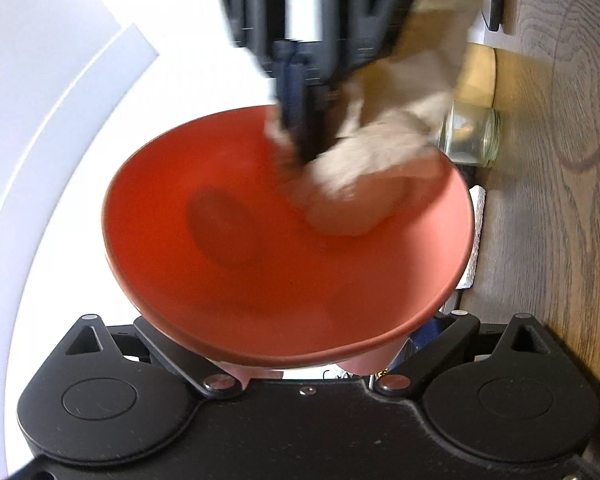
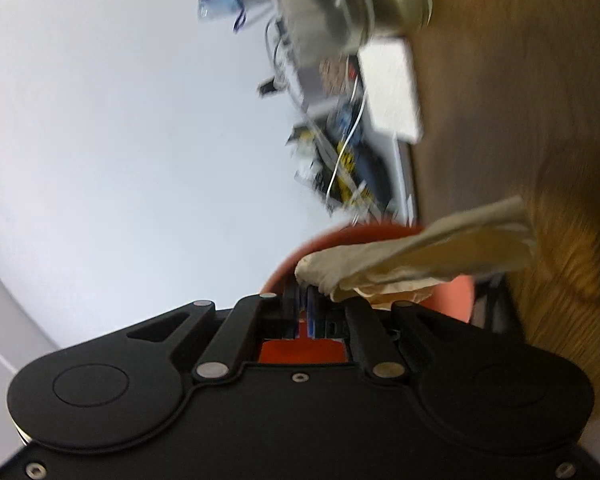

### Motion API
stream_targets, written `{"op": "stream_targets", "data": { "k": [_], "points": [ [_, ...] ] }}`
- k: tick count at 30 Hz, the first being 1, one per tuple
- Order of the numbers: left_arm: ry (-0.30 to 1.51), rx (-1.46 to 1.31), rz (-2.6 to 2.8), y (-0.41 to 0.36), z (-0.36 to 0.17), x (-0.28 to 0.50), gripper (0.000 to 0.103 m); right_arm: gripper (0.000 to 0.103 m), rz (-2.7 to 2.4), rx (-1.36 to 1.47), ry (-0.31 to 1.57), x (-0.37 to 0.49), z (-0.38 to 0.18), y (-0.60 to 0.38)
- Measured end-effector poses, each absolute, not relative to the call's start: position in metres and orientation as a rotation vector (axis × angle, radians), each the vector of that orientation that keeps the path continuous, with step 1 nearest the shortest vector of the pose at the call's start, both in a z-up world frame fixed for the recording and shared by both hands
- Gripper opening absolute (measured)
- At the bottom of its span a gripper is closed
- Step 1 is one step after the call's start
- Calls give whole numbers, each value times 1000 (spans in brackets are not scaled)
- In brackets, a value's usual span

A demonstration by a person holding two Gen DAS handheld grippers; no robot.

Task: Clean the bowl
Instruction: 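Rub the paper towel along the bowl's inner wall with the right gripper, then wipe the paper towel over the bowl rim and interior, right gripper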

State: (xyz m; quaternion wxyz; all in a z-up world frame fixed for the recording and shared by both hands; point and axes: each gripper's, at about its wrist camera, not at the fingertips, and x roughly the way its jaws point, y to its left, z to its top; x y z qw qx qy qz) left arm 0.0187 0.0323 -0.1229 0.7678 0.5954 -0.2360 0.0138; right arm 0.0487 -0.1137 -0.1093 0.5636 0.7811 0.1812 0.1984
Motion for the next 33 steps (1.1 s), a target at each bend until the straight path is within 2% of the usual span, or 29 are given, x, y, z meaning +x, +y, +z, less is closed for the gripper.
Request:
{"op": "stream_targets", "data": {
  "k": [16,33],
  "points": [
    [-512,1293,30,33,-123,18,95,6,439,1834,651,71,-147,-59],
    [-512,1293,30,33,-123,18,95,6,618,1870,698,38,-112,-38]
  ]
}}
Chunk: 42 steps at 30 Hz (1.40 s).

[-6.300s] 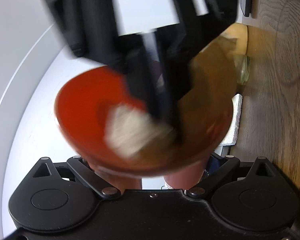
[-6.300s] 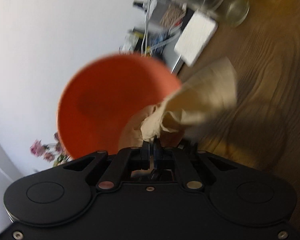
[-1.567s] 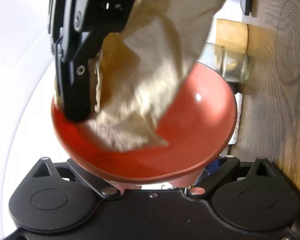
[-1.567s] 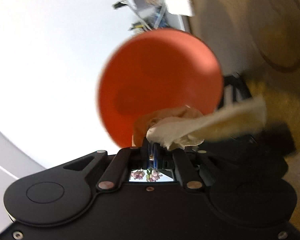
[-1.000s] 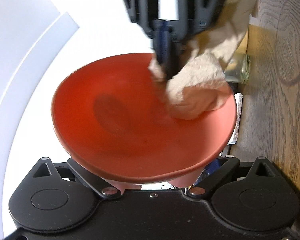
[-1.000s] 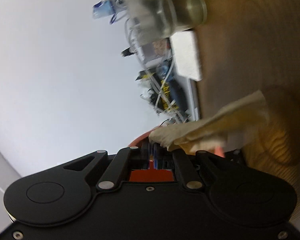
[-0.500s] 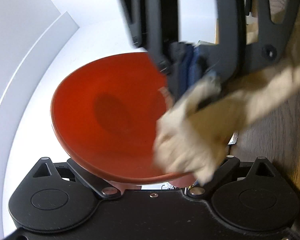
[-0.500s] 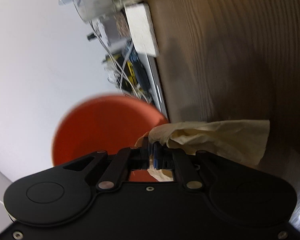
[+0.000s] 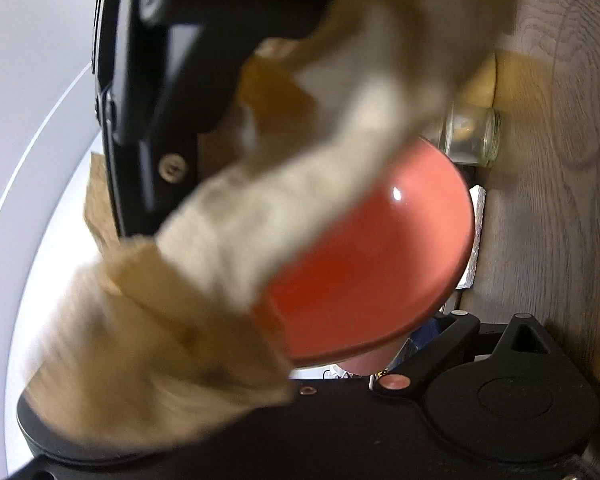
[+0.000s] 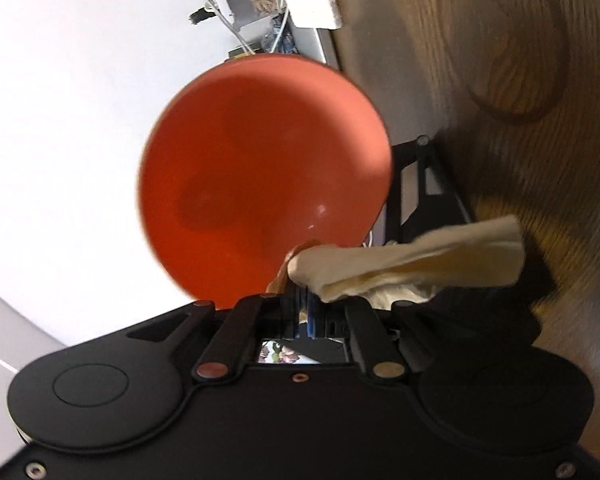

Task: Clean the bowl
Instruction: 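Wipe the paper towel over the bowl rim and interior, right gripper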

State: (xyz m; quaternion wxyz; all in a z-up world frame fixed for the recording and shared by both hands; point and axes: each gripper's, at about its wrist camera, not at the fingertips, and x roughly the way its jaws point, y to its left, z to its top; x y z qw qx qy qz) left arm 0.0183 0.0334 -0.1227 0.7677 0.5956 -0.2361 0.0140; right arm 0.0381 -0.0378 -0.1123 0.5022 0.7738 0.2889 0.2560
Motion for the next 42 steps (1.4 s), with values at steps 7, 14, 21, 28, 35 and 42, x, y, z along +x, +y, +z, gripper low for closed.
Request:
{"op": "stream_targets", "data": {
  "k": [7,14,21,28,35,42],
  "points": [
    [-512,1293,30,34,-123,18,95,6,631,1828,705,51,-98,-47],
    [-512,1293,30,34,-123,18,95,6,569,1685,767,89,-75,-69],
    [-512,1293,30,34,-122,18,95,6,586,1525,1001,140,-67,-72],
    [-512,1293,30,34,-122,18,95,5,525,1578,1028,144,-96,-87],
    [-512,1293,30,34,-122,18,95,5,551,1607,1053,114,-105,-84],
    [-512,1293,31,35,-122,17,95,6,669,1613,1070,94,-105,-53]
  ]
}}
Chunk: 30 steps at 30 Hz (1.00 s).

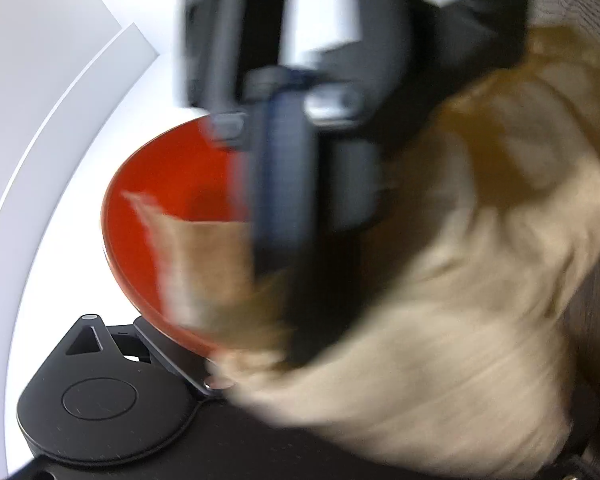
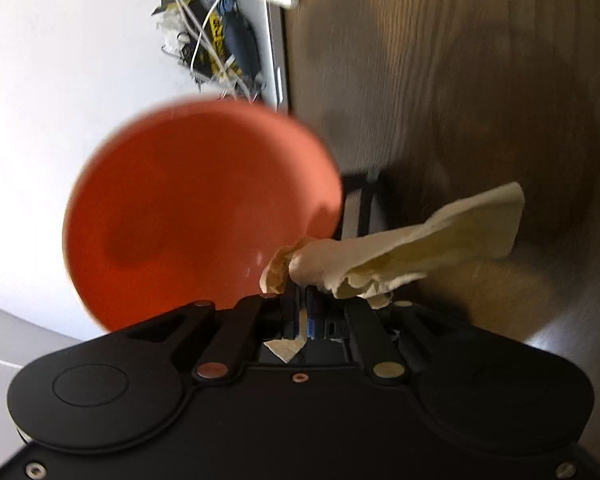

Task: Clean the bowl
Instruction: 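Wipe the paper towel over the bowl rim and interior, right gripper, then scrub the paper towel around the bowl bottom with the right gripper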

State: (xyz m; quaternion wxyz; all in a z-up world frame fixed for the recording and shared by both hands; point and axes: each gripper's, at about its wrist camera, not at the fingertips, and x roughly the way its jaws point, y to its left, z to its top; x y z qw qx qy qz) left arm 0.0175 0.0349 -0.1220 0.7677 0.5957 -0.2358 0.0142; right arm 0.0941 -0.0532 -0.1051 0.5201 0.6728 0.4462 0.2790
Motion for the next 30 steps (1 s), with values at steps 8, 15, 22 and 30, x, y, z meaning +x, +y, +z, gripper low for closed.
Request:
{"op": "stream_targets", "data": {
  "k": [8,15,22,30],
  "points": [
    [-501,1298,44,35,-122,19,95,5,692,1572,1047,94,-80,-54],
    [-502,1298,44,35,-122,19,95,5,761,1579,950,100,-51,-68],
    [-501,1298,44,34,-120,19,95,5,749,1628,748,110,-32,-91],
    [-501,1298,44,34,-119,19,95,5,628,1665,640,121,-43,-123]
  ]
}}
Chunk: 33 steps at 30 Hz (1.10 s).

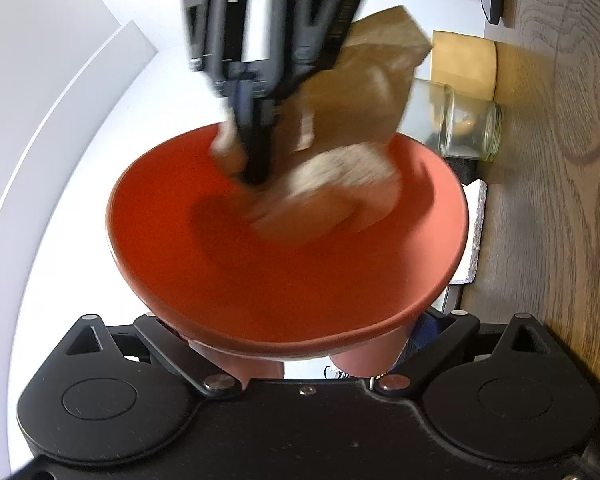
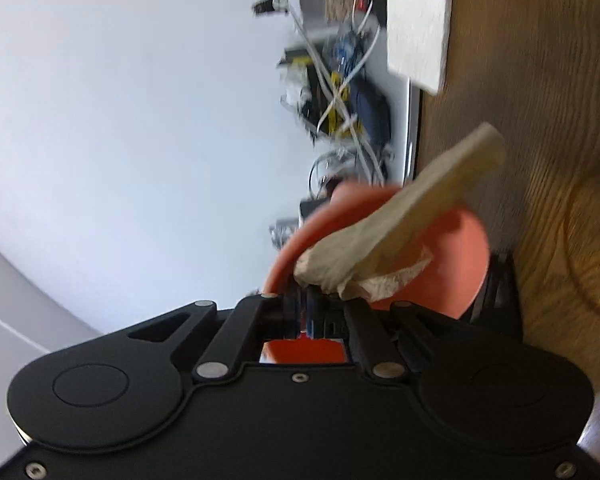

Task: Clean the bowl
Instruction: 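Scrub the paper towel around the bowl bottom with the right gripper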

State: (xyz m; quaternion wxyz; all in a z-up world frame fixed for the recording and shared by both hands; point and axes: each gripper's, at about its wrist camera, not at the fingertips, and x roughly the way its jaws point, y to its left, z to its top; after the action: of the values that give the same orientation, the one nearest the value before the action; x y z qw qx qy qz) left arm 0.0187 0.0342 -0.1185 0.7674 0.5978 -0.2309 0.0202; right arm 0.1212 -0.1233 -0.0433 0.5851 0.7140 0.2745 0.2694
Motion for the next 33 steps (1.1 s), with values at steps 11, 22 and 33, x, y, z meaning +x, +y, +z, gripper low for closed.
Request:
{"op": "stream_targets", "data": {
  "k": [11,22,33],
  "points": [
    [-501,1298,44,17,-120,24,95,5,471,1611,710,119,-96,-105],
    [-501,1298,43,16,-120,24,95,5,566,1611,914,117,-122,-56],
    [-501,1298,43,16,-120,24,95,5,679,1635,856,111,-94,-45]
  ]
}}
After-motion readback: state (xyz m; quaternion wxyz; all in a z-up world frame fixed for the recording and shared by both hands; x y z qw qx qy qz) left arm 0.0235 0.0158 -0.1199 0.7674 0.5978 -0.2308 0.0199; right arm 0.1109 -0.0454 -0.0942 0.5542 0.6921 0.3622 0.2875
